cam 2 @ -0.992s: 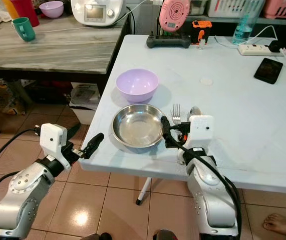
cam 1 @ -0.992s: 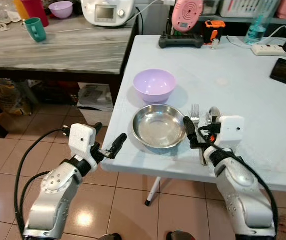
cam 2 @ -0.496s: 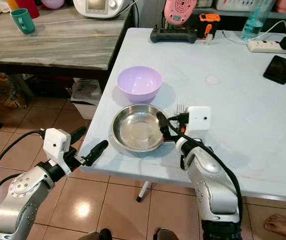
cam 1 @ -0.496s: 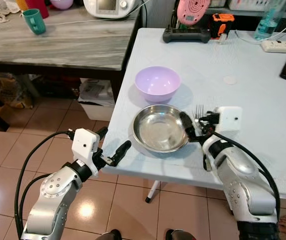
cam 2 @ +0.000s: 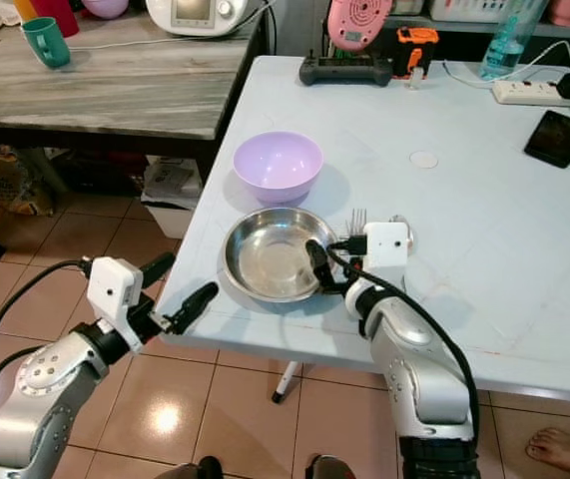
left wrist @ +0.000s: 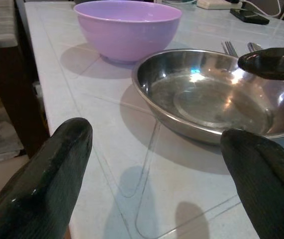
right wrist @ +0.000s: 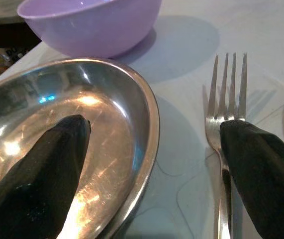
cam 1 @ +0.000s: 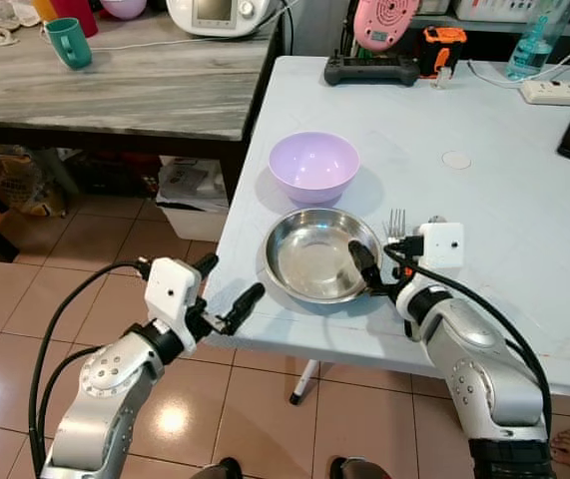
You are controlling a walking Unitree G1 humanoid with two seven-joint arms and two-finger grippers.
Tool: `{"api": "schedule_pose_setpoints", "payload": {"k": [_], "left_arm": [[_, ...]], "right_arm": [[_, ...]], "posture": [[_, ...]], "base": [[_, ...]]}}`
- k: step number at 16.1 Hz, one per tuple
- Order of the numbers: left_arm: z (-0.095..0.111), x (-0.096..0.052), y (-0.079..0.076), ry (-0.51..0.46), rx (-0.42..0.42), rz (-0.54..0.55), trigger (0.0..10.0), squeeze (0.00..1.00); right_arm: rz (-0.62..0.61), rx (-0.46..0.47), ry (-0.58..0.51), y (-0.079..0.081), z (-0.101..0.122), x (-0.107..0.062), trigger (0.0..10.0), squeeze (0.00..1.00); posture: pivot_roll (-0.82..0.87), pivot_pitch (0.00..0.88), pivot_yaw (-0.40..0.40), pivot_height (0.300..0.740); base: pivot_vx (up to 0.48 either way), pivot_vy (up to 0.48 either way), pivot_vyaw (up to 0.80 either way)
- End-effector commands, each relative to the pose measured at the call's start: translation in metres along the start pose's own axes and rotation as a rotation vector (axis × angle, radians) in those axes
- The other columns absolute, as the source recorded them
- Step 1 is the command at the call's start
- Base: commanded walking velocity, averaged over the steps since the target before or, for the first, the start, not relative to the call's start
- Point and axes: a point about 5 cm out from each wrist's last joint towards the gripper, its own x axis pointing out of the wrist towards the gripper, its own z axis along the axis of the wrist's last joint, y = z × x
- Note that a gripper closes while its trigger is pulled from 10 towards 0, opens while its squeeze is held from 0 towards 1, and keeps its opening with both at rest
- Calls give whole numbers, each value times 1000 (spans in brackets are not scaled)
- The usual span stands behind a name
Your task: Setting the table
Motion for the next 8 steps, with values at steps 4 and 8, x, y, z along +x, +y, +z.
{"api": "schedule_pose_setpoints", "payload": {"k": [4, 8], "left_arm": [[0, -3, 0, 21, 41, -46, 10000, 0], [0, -2, -1, 21, 49, -54, 10000, 0]], "right_arm": [[35, -1, 22, 6, 2, 7, 10000, 0], [77, -2, 56, 12, -1, 14, 9725, 0]], "posture": [[-175, 176, 26, 740], [-170, 184, 28, 740]], "base": [[0, 0, 0], [0, 0, 0]]}}
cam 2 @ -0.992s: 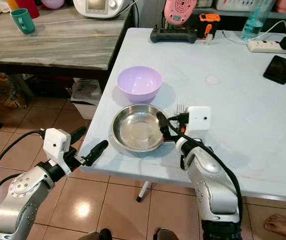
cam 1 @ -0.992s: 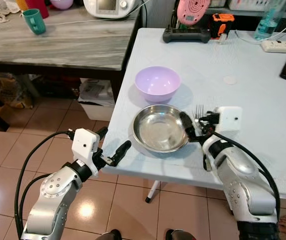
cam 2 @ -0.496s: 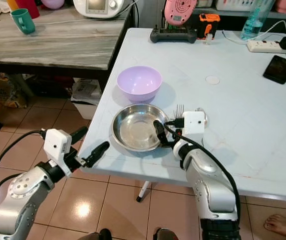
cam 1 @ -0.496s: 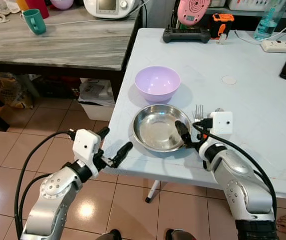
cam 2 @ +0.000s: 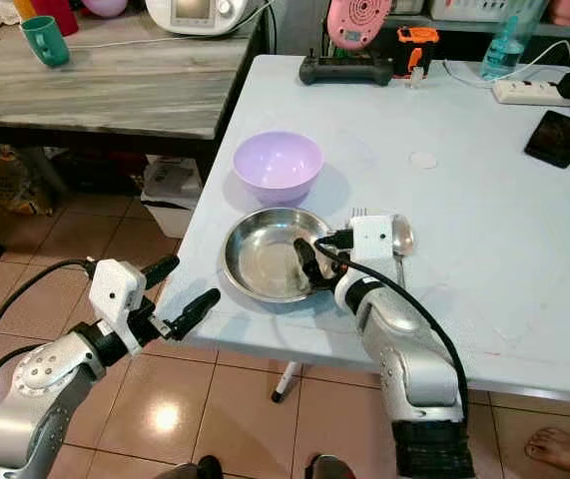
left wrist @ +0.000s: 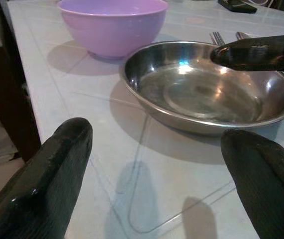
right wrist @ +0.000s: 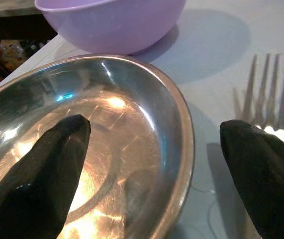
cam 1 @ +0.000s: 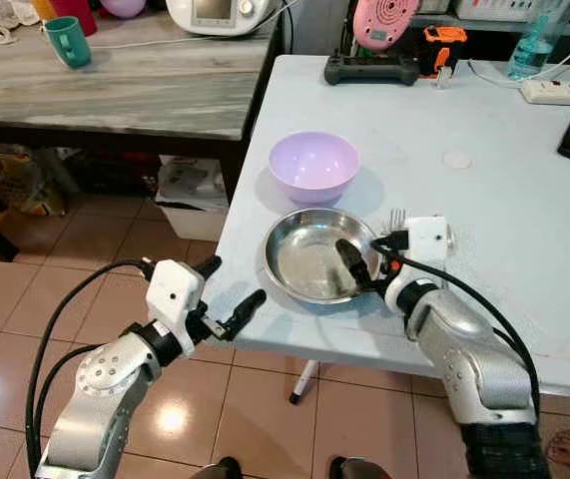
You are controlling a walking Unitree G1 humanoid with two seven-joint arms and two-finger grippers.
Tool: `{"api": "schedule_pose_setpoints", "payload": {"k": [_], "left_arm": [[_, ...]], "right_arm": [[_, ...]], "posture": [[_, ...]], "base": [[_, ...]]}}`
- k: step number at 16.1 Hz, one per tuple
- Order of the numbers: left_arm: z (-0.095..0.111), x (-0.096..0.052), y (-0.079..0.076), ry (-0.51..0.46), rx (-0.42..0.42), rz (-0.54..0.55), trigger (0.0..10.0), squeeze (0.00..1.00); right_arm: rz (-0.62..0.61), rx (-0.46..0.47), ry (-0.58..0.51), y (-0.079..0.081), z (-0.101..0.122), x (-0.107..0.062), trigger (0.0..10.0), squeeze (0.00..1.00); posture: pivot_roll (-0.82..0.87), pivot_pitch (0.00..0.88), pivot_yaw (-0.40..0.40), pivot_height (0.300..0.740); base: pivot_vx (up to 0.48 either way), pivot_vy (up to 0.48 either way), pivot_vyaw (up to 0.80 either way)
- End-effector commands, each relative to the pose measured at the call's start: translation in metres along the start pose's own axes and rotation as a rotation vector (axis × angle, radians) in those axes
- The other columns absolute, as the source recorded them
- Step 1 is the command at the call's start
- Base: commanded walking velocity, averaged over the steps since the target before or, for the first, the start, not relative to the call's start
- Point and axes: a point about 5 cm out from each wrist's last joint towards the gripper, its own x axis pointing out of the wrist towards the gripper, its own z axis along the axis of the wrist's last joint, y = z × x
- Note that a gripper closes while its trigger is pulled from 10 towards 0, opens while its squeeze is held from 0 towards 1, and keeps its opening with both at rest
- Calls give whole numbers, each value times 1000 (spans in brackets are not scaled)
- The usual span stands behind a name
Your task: Setting the table
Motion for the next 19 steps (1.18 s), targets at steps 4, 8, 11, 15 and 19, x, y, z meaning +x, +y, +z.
{"api": "schedule_pose_setpoints", "payload": {"k": [4, 8, 11, 15, 19], "left_arm": [[2, -2, -1, 2, 15, -7, 10000, 0], [1, -1, -3, 3, 12, -14, 10000, 0], [1, -1, -4, 2, 13, -24, 10000, 0], [0, -1, -5, 2, 11, -38, 10000, 0], [2, -1, -6, -2, 15, -47, 10000, 0]], "right_arm": [[49, 22, 41, 9, -5, 5, 0, 0], [62, 37, 73, 10, -10, 3, 0, 0], [61, 48, 91, 10, -12, 2, 0, 0], [52, 55, 107, 8, -14, 2, 0, 0], [33, 68, 106, 6, -14, 2, 0, 0]], "posture": [[-167, 190, 25, 740], [-170, 192, 25, 740], [-173, 192, 25, 740], [-172, 192, 21, 740], [-172, 192, 21, 740]], "base": [[0, 0, 0], [0, 0, 0], [0, 0, 0], [0, 0, 0], [0, 0, 0]]}}
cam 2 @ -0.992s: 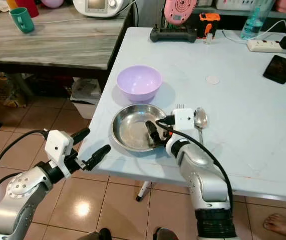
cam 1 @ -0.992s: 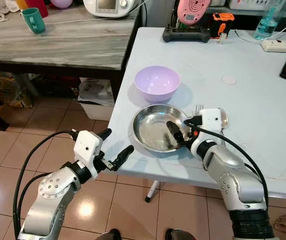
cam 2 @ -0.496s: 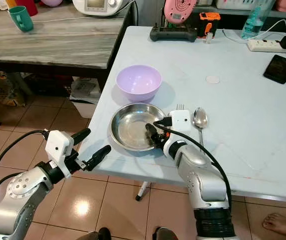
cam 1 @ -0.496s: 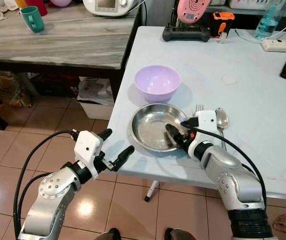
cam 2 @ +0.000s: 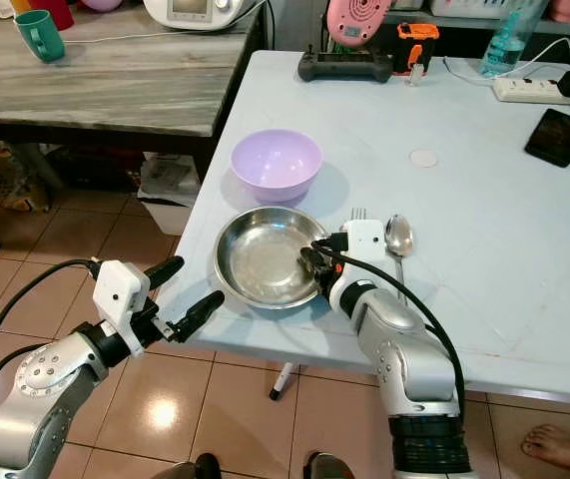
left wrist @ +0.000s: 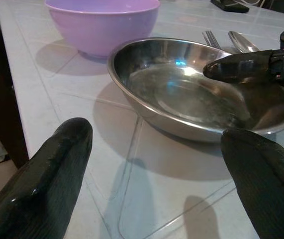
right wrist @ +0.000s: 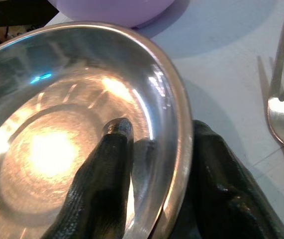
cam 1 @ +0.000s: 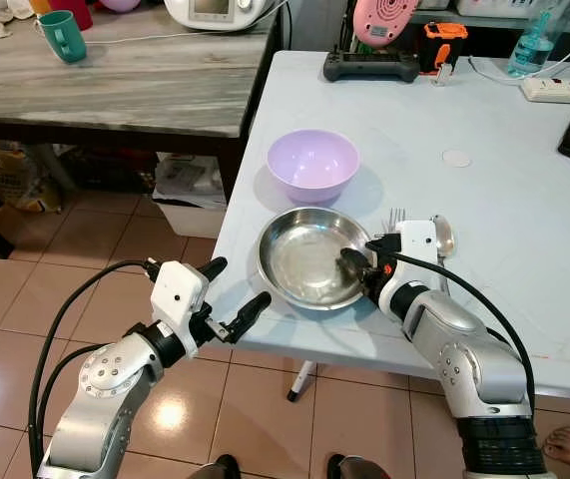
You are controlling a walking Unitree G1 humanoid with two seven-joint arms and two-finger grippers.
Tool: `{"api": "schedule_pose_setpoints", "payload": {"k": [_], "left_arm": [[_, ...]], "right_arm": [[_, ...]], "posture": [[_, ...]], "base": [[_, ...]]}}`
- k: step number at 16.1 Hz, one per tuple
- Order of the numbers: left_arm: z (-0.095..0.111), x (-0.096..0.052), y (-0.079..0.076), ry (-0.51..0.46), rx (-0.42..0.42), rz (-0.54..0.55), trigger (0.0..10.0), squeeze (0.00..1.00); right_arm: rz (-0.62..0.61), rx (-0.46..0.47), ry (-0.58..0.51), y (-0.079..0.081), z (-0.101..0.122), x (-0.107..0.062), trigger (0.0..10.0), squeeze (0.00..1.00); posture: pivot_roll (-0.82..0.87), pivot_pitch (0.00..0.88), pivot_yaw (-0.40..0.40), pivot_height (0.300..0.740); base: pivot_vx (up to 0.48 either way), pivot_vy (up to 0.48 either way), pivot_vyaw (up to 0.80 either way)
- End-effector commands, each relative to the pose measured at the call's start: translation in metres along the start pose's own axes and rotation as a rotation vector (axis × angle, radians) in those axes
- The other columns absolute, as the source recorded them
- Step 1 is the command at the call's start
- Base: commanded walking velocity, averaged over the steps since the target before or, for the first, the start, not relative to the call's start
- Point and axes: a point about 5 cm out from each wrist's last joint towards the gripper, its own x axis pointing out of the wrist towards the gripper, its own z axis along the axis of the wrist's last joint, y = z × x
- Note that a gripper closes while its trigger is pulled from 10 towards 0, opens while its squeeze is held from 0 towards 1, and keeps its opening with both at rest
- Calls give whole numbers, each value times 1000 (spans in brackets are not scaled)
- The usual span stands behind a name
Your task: Setting the table
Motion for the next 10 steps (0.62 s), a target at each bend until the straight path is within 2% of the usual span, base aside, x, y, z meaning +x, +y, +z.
{"api": "schedule_pose_setpoints", "payload": {"k": [1, 5, 10], "left_arm": [[1, -2, -2, 2, 14, -20, 10000, 0], [1, -2, -2, 3, 16, -22, 10000, 0], [1, -1, 0, 0, 32, 2, 10000, 0]], "right_arm": [[-6, 20, 36, 0, -6, 0, 0, 0], [-10, 26, 38, -1, -7, 0, 0, 0], [-28, 87, 29, -2, -3, 2, 0, 0]], "posture": [[-172, 192, 21, 740], [-170, 188, 21, 740], [-166, 183, 19, 740]], "base": [[0, 0, 0], [0, 0, 0], [0, 0, 0]]}}
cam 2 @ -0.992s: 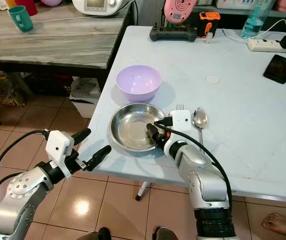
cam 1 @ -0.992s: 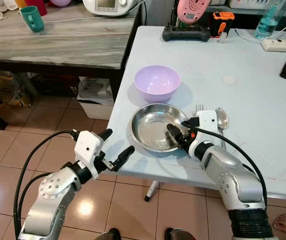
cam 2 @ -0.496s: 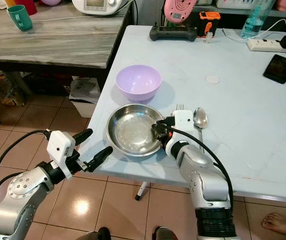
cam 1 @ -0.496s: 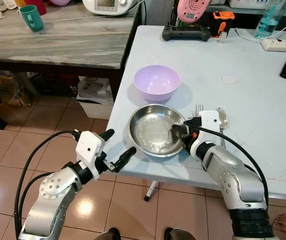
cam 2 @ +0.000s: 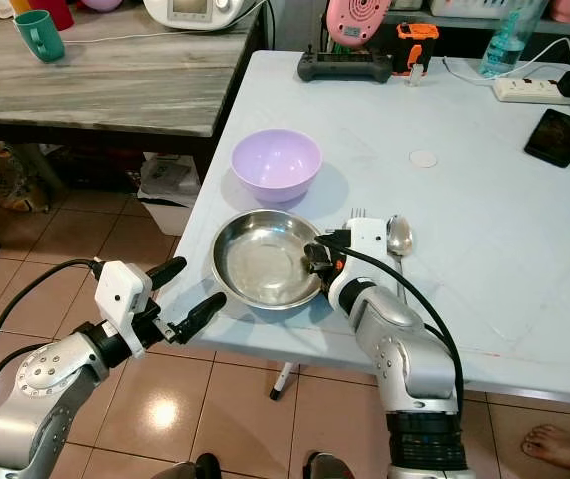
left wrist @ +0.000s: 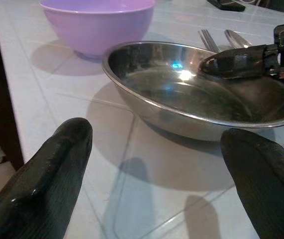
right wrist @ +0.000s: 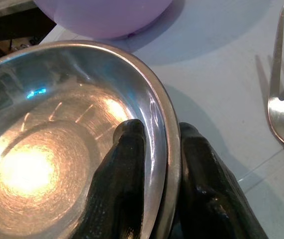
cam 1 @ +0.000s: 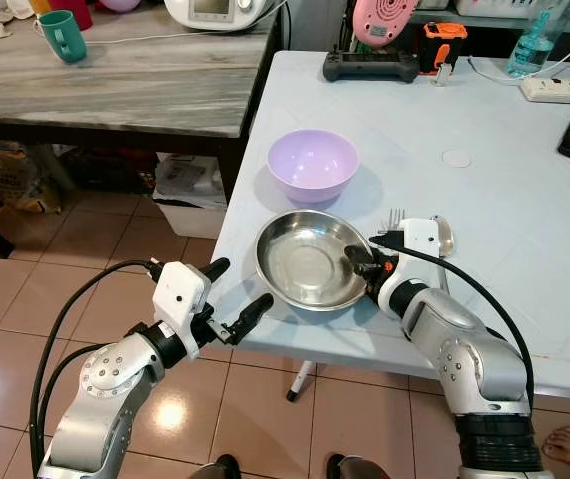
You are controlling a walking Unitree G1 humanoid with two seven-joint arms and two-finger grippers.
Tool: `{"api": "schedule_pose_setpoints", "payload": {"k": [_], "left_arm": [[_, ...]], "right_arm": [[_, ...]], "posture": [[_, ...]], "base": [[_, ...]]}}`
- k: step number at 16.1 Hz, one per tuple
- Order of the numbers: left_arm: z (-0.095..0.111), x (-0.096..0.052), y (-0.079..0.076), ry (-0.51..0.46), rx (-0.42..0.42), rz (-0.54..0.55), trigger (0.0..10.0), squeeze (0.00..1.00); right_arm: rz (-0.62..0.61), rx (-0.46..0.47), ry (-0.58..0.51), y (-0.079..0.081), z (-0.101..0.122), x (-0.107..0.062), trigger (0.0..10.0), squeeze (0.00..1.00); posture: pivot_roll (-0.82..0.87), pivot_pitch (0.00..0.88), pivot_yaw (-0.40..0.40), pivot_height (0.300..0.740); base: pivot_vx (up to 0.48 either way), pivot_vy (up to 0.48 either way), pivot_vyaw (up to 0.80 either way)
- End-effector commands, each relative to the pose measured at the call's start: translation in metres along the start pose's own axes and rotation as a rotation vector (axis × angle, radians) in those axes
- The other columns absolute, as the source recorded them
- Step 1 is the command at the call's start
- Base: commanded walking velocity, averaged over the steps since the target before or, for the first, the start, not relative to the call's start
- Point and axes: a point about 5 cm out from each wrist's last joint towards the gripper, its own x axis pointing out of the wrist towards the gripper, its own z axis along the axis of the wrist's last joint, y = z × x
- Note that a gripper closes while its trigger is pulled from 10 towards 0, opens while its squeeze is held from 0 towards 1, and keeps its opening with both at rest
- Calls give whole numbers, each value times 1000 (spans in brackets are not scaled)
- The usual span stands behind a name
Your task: Setting the table
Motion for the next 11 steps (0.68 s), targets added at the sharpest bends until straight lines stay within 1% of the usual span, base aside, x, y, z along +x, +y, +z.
{"api": "schedule_pose_setpoints", "payload": {"k": [1, 3, 4, 5, 6, 7, 8, 9, 11], "left_arm": [[1, -2, 6, -2, 15, 50, 10000, 0], [1, -1, 14, 0, 3, 125, 10000, 0], [2, -1, 20, -8, -4, 177, 10000, 0], [2, -1, 24, -12, -13, 216, 10000, 0], [0, 0, 27, 2, -26, 246, 10000, 0], [-1, 1, 30, -10, -81, 277, 10000, 0], [-1, 2, 30, -12, -88, 282, 10000, 0], [1, 4, 32, -30, -118, 298, 10000, 0], [1, 8, 32, -39, -134, 302, 10000, 0]], "right_arm": [[-19, 21, 19, -1, -3, 0, 0, 0], [-32, 30, -22, 0, 2, -2, 0, 0], [-49, 9, -47, 0, 6, -4, 0, 0], [-53, -26, -77, 4, 7, -7, 4784, 0], [-61, -34, -90, 6, 7, -10, 10000, 0], [-80, -67, -141, 9, 8, -15, 10000, 0], [-82, -70, -150, 10, 8, -16, 10000, 0], [-110, -92, -195, 11, 13, -20, 10000, 0], [-136, -91, -212, 9, 16, -21, 10000, 0]], "posture": [[-166, 183, 19, 740], [-167, 184, 20, 740], [-167, 184, 20, 740], [-167, 184, 20, 740], [-167, 184, 20, 740], [-167, 184, 20, 740], [-167, 184, 20, 740], [-167, 184, 20, 740], [-186, 181, 15, 740]], "base": [[0, 0, 0], [0, 0, 0], [0, 0, 0], [0, 0, 0], [0, 0, 0], [0, 0, 0], [0, 0, 0], [0, 0, 0], [0, 249, 0]]}}
